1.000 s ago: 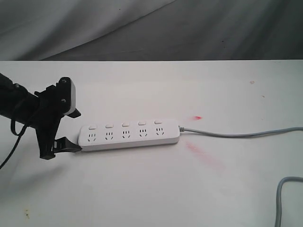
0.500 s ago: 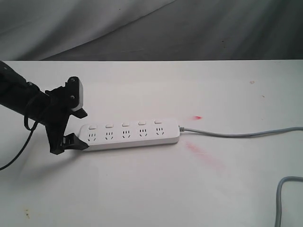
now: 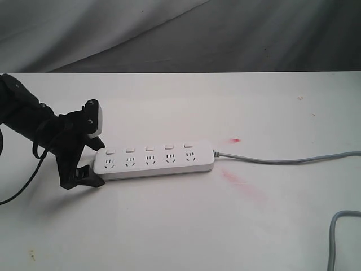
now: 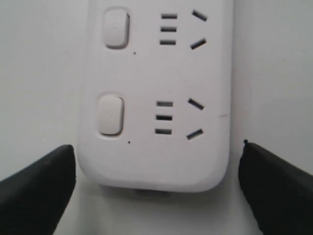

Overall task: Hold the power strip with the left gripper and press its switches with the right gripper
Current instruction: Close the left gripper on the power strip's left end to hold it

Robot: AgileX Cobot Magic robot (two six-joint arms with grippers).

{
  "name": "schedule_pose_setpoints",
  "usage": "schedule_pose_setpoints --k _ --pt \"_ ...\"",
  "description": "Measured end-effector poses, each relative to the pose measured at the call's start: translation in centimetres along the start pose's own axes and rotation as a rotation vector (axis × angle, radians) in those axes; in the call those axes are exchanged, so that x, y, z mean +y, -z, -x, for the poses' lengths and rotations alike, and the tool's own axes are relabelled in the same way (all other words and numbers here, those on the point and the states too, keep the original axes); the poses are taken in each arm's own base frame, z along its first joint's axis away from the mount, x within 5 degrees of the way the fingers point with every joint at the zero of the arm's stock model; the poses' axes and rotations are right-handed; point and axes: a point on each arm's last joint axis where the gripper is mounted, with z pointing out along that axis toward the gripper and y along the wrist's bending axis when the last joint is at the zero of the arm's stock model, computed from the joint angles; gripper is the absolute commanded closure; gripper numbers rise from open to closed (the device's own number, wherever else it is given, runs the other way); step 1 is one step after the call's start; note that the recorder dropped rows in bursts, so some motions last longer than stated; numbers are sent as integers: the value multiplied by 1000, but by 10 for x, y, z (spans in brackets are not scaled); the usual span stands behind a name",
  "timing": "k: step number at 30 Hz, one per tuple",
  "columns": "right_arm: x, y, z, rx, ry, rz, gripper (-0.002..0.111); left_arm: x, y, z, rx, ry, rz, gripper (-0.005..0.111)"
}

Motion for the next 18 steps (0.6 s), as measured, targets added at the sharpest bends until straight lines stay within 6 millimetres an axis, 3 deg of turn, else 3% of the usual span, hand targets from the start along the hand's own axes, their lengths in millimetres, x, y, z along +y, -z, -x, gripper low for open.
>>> schedule_pose_setpoints --k 10,18 --pt "0 0 0 0 0 0 108 -2 0 1 -7 2 -25 24" --pt "0 0 0 0 0 0 108 -4 0 1 -13 2 -43 43"
